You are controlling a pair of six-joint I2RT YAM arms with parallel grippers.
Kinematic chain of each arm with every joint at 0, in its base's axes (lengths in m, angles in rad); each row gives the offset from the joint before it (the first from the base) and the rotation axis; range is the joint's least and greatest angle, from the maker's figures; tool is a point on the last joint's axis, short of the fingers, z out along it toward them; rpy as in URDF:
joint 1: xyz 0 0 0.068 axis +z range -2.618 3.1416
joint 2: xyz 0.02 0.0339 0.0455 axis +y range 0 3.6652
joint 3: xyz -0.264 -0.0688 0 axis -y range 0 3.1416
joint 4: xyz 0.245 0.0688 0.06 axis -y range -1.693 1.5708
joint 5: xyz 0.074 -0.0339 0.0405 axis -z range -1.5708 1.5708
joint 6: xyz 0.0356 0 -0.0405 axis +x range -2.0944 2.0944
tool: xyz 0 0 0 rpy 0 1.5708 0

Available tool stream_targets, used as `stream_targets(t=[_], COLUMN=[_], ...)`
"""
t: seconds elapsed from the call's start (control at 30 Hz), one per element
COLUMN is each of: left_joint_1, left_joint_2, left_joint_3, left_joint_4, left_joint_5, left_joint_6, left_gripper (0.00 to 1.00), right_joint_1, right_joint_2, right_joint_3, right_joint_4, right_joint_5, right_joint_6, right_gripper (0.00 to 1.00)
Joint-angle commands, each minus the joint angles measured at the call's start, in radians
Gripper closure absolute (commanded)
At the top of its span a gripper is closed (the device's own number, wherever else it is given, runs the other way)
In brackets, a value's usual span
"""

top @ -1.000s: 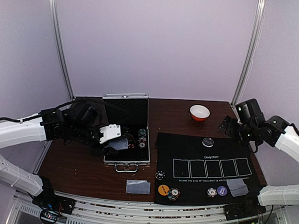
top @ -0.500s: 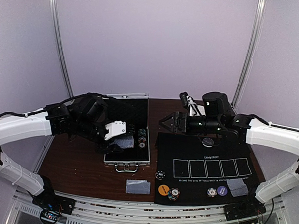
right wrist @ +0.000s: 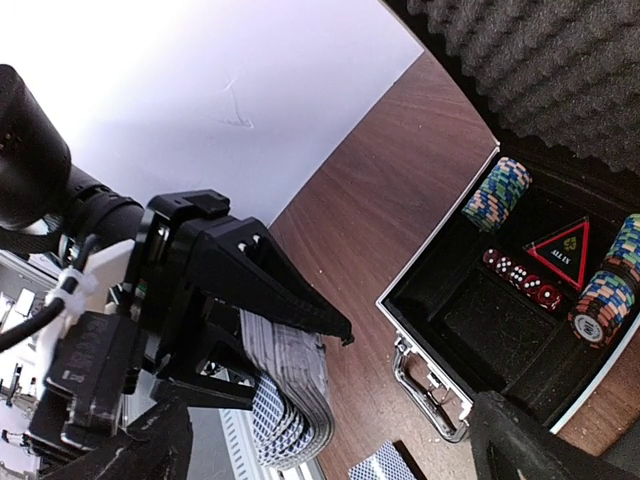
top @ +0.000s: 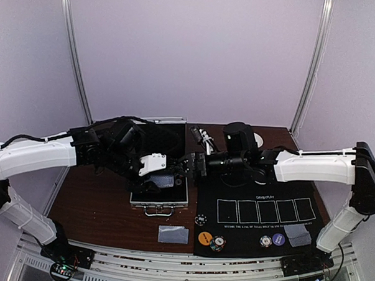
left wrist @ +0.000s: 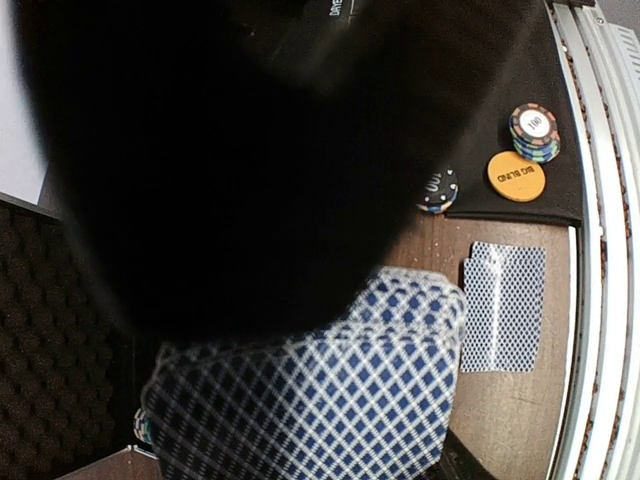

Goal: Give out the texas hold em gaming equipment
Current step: Pick up the poker card from the face-down deck piles.

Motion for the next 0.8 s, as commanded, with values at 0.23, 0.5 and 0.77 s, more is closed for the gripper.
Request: stream_targets(t=[0.23,0.5,0.77], left_joint_1=[0.007,0.006,0.007], left_joint_2=[0.052,0.063,0.082], left_joint_3=[0.081,0.114,0.111], left_joint_4=[0.047,0.042,0.027], left_joint_5=[0.029,0.004,-0.02], left_joint_6=[-0.027,-0.011,-0.001], left_gripper=[0.5,0.5,0.5], right_joint_1=[0.011,0.009,-0.006], right_joint_2=[0.111,0.177,0.126], right_joint_3=[0.129,0.197,0.164], right_joint_4=[0.002,-0.087,-0.148], right_joint_5=[-0.091,-0.064,-0.017], right_joint_6=[-0.095,-0.156,-0.179], right_gripper=[0.04,0.17,0.41])
